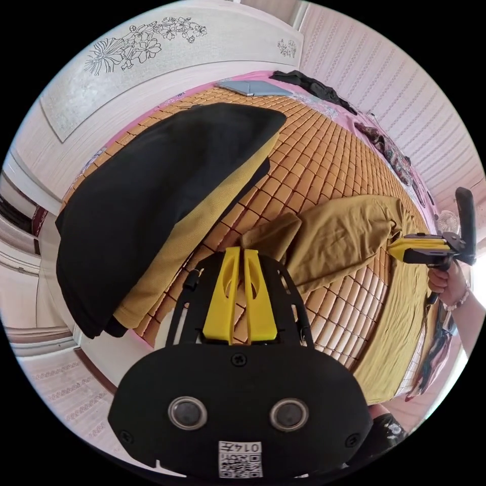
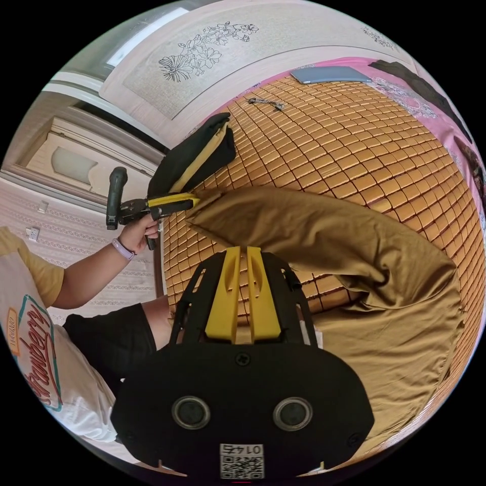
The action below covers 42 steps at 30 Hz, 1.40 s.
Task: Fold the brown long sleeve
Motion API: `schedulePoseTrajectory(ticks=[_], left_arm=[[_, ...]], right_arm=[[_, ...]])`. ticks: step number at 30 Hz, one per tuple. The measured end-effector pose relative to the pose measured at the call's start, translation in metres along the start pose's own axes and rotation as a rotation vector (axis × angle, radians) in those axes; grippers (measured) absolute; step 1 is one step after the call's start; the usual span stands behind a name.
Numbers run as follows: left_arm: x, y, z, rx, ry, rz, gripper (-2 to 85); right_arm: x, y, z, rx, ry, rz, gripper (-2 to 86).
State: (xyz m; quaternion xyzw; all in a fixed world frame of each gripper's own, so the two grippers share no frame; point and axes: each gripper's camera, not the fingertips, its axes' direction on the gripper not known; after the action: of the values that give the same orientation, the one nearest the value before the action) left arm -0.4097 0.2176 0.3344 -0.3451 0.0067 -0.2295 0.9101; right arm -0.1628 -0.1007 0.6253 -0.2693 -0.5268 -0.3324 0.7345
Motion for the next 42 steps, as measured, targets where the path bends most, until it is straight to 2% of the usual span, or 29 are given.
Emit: schedulePoseTrajectory(ticks=[5,8,12,15,18,23,26,31,33,35,42], left_arm=[[-0.024,0.041,-0.053,0.263,0.004,-0.175,-0.4],[-0.032,0.055,-0.049,0.223,-0.043,-0.223,1.0],[-0.047,0.059,-0.038,0.101,-0.015,-0.314,4.1],[-0.045,0.064,-0.051,0.111,0.035,-0.246,4.3],[-0.020,0.064,-0.062,0.056,0.106,-0.074,4.0],[0.065,0.078,-0.051,-0.185,0.255,0.327,5.2],[0.099,0.090,-0.040,-0.252,0.249,0.477,6.4],[0.122,0.103,-0.021,-0.279,0.143,0.585,6.5],[0.125,0.109,-0.011,-0.320,0.104,0.615,5.7],[0.127,0.112,-0.013,-0.293,0.145,0.650,1.3],[0.124,0.124,-0.016,-0.251,0.120,0.712,-0.9]], right_arm=[[-0.001,0.019,-0.008,0.008,0.008,0.048,0.2],[-0.002,0.039,-0.011,0.006,0.007,0.106,0.3],[-0.013,0.087,-0.017,-0.010,0.014,0.219,0.5],[-0.027,0.142,-0.022,-0.023,0.032,0.345,1.0],[-0.044,0.209,-0.022,-0.077,0.100,0.497,2.5],[-0.070,0.315,-0.019,-0.195,0.241,0.745,6.1],[-0.081,0.364,-0.021,-0.199,0.322,0.870,7.6],[-0.105,0.411,-0.014,-0.100,0.320,0.964,7.6],[-0.116,0.418,-0.013,-0.072,0.372,0.963,4.3],[-0.126,0.424,-0.013,-0.035,0.387,0.971,1.1],[-0.154,0.455,-0.014,0.099,0.312,1.015,-0.8]])
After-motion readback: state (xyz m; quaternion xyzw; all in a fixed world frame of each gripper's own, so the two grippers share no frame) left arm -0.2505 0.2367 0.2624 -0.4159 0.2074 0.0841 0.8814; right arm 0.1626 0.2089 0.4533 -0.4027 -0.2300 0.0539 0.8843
